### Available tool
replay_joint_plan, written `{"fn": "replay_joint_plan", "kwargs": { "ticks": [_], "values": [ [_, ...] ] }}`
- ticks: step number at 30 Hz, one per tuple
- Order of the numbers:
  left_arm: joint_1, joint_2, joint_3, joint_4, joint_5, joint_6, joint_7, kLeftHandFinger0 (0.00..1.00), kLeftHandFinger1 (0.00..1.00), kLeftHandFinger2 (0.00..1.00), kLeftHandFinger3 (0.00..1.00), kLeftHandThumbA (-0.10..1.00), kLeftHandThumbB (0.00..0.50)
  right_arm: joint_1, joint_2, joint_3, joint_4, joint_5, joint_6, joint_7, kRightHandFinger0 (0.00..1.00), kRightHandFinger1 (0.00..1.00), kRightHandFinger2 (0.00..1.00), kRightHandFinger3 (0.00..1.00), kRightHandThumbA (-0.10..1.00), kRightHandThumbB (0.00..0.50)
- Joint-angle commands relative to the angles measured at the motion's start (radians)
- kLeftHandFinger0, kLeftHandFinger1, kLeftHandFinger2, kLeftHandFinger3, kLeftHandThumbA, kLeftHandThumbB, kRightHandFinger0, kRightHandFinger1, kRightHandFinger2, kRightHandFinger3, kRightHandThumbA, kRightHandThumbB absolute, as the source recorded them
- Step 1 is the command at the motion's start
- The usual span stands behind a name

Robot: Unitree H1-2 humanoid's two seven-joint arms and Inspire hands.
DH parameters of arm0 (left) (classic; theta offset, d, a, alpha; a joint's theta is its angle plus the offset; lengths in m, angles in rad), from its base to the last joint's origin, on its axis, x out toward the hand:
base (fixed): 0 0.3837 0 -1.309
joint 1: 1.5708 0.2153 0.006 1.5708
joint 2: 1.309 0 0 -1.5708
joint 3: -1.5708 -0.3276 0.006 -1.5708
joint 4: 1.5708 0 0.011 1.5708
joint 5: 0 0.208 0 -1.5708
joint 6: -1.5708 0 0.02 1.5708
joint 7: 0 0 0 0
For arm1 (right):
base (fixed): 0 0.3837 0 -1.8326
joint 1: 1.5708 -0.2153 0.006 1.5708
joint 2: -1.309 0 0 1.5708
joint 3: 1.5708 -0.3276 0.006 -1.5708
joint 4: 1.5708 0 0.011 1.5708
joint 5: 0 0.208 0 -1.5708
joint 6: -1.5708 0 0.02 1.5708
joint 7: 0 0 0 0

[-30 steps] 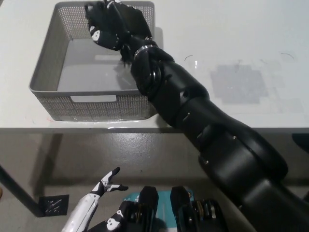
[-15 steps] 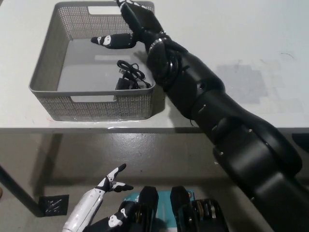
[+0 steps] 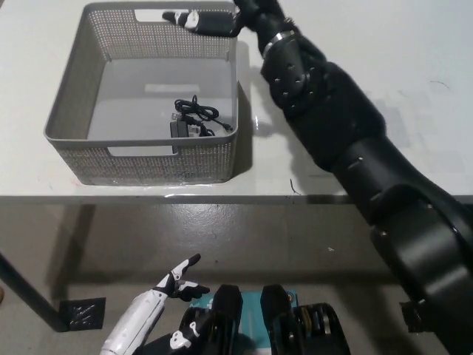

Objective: Use the right hand to pick up a black power cord and place it into a container on the left hand side

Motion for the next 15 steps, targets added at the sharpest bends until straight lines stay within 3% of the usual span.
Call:
{"fn": "replay_joint_plan", "kwargs": {
  "ticks": [1,3,5,7,11,14,15],
  "values": [
    [-0.027,0.037,-0.022,-0.004,0.029,-0.018,-0.031,0.61,0.61,0.64,1.00,0.77,0.142,-0.038,-0.165,-0.199,-0.756,0.198,0.124,0.127,1.00,1.00,1.00,1.00,1.00,0.438],
    [-0.024,0.037,-0.023,0.001,0.037,-0.025,-0.027,0.58,0.59,0.62,1.00,0.76,0.140,-0.017,-0.191,-0.250,-0.932,0.239,0.204,0.142,1.00,1.00,1.00,1.00,1.00,0.477],
    [-0.024,0.039,-0.024,0.007,0.045,-0.029,-0.024,0.57,0.57,0.60,1.00,0.74,0.123,0.028,-0.214,-0.308,-1.083,0.321,0.232,0.138,1.00,1.00,1.00,1.00,1.00,0.453],
    [-0.021,0.039,-0.022,0.007,0.042,-0.024,-0.025,0.57,0.57,0.59,1.00,0.74,0.127,0.097,-0.226,-0.357,-1.214,0.383,0.274,0.125,1.00,1.00,1.00,1.00,1.00,0.486],
    [-0.008,0.049,-0.018,-0.003,0.037,-0.024,-0.029,0.56,0.54,0.57,1.00,0.72,0.116,0.351,-0.251,-0.411,-1.442,0.467,0.255,0.093,1.00,1.00,1.00,1.00,1.00,0.396],
    [-0.001,0.049,-0.016,-0.001,0.034,-0.026,-0.028,0.54,0.53,0.56,1.00,0.70,0.116,0.572,-0.251,-0.432,-1.584,0.511,0.227,0.053,1.00,1.00,1.00,1.00,1.00,0.388],
    [0.002,0.049,-0.016,0.000,0.033,-0.024,-0.028,0.54,0.53,0.56,1.00,0.70,0.117,0.625,-0.244,-0.437,-1.608,0.522,0.211,0.038,1.00,1.00,1.00,1.00,1.00,0.407]
  ]
}}
